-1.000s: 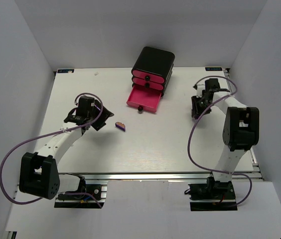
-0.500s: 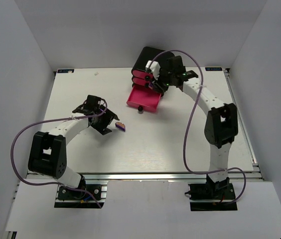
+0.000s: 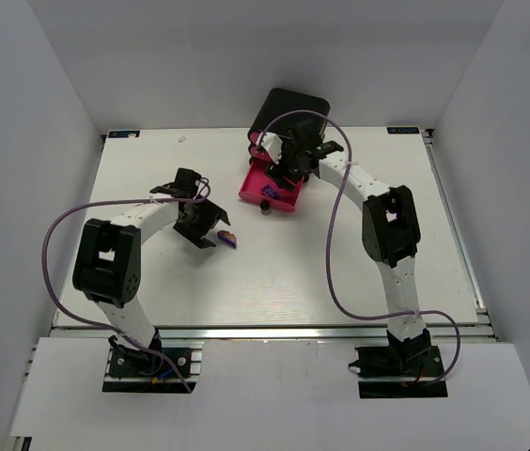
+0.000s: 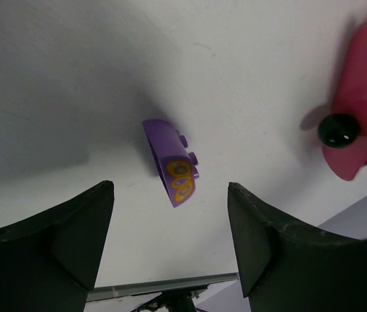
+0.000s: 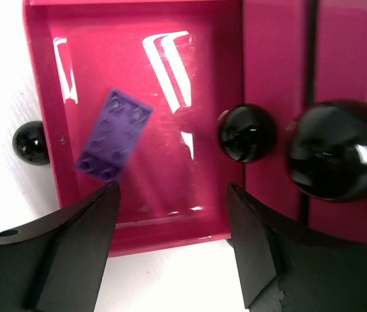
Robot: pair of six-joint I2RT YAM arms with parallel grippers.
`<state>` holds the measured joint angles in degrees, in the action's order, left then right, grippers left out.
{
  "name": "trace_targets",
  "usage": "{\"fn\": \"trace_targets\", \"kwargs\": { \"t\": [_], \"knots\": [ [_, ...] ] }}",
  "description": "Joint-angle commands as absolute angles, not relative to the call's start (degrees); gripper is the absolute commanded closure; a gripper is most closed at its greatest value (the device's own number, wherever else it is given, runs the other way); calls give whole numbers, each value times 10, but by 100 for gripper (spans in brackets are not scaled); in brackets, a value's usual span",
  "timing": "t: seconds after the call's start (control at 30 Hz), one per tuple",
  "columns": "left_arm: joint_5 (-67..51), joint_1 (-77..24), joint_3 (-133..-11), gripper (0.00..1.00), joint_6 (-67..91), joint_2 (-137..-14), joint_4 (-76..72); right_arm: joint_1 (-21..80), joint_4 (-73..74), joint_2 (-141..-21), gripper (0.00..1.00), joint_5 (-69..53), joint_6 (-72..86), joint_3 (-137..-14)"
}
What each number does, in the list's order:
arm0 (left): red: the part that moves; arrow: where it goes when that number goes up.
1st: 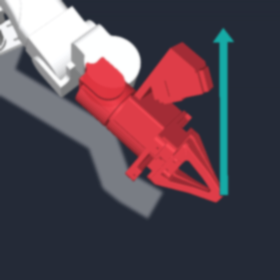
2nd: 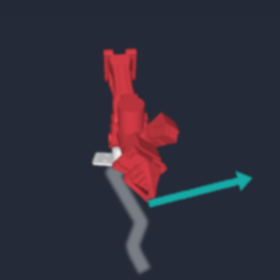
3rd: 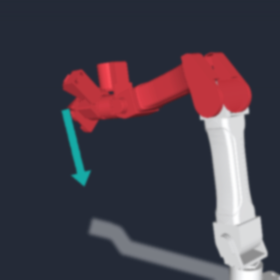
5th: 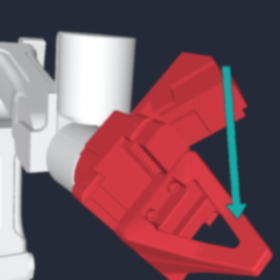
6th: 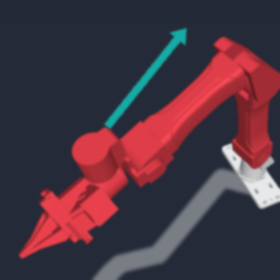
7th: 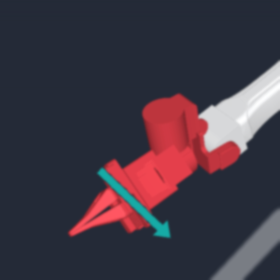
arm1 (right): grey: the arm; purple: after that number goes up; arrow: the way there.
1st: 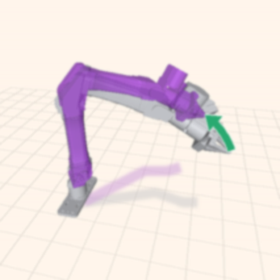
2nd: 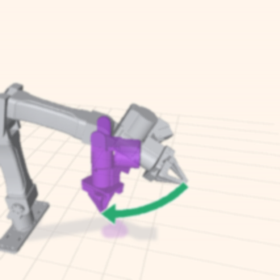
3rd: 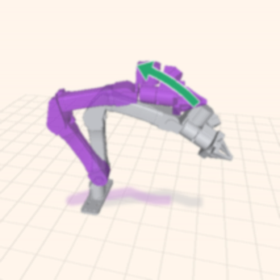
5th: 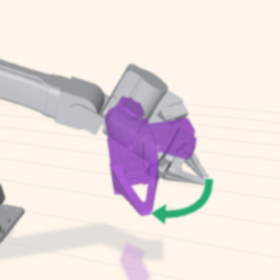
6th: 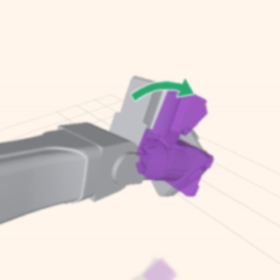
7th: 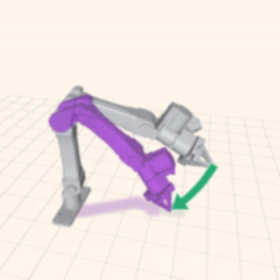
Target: Sort the legos into containers by color
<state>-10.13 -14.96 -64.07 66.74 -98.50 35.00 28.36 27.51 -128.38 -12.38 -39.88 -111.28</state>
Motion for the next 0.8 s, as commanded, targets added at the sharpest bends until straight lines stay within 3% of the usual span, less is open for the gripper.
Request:
{"fn": "trace_targets", "kwargs": {
  "t": [0.0,0.27,0.37,0.4,0.47,0.5,0.63,0.77],
  "knots": [
    [-112,-156,-669,21,664,-1006,389,280,272,-1231,28,-134,-375,-1130],
    [-124,-173,-738,38,648,-1097,429,265,222,-1092,27,-190,-304,-979],
    [-127,-173,-756,55,642,-1117,433,257,201,-1042,27,-205,-290,-920],
    [-129,-178,-759,67,639,-1120,436,254,198,-1020,27,-208,-287,-908],
    [-135,-178,-766,79,629,-1116,441,249,186,-999,27,-209,-287,-870],
    [-135,-178,-769,89,625,-1109,439,246,183,-981,27,-208,-286,-860],
    [-142,-178,-796,100,590,-1059,399,222,169,-939,29,-200,-258,-811],
    [-191,-178,-825,100,598,-1062,274,202,162,-911,37,-198,-233,-770]
  ]
}}
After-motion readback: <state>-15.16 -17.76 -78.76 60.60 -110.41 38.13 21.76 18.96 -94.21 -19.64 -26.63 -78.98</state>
